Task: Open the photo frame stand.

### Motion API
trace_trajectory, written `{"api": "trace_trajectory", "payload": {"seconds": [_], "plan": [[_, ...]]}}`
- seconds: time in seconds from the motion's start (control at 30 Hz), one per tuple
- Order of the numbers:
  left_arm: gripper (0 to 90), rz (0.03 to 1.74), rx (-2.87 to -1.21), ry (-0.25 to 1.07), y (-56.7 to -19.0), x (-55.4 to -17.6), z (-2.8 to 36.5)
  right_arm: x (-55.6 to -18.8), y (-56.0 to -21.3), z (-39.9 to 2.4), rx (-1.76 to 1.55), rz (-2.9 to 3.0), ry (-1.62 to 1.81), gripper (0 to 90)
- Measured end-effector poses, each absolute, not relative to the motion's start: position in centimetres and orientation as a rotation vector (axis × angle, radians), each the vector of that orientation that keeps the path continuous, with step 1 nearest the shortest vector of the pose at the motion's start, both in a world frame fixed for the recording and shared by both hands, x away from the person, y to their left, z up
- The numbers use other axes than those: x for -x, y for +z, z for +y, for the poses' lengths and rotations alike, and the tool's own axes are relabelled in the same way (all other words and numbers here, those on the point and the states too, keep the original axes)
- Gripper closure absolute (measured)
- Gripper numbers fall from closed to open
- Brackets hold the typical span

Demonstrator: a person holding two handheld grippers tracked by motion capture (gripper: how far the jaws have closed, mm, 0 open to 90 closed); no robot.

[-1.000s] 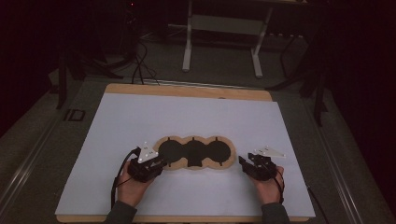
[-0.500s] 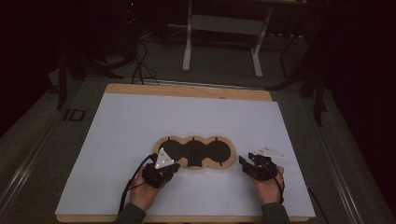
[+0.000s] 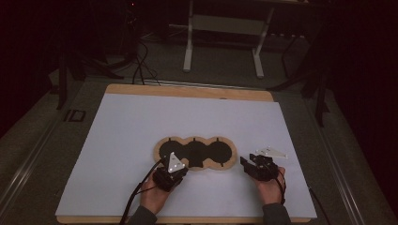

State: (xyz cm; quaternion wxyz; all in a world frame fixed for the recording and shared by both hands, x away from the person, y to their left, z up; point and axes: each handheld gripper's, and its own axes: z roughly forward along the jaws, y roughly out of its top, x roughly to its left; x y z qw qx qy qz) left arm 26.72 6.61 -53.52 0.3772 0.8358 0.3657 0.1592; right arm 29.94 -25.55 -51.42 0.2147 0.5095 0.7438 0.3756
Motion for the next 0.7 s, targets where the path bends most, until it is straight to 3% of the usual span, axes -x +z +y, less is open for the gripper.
{"api": "trace_trajectory", "payload": {"seconds": [0.7], "plan": [[88.5,0.968,-2.097,0.409,-53.53,-27.15,5.76,-30.04,-51.39,-25.74,-1.422,2.048,1.035,50.3]]}}
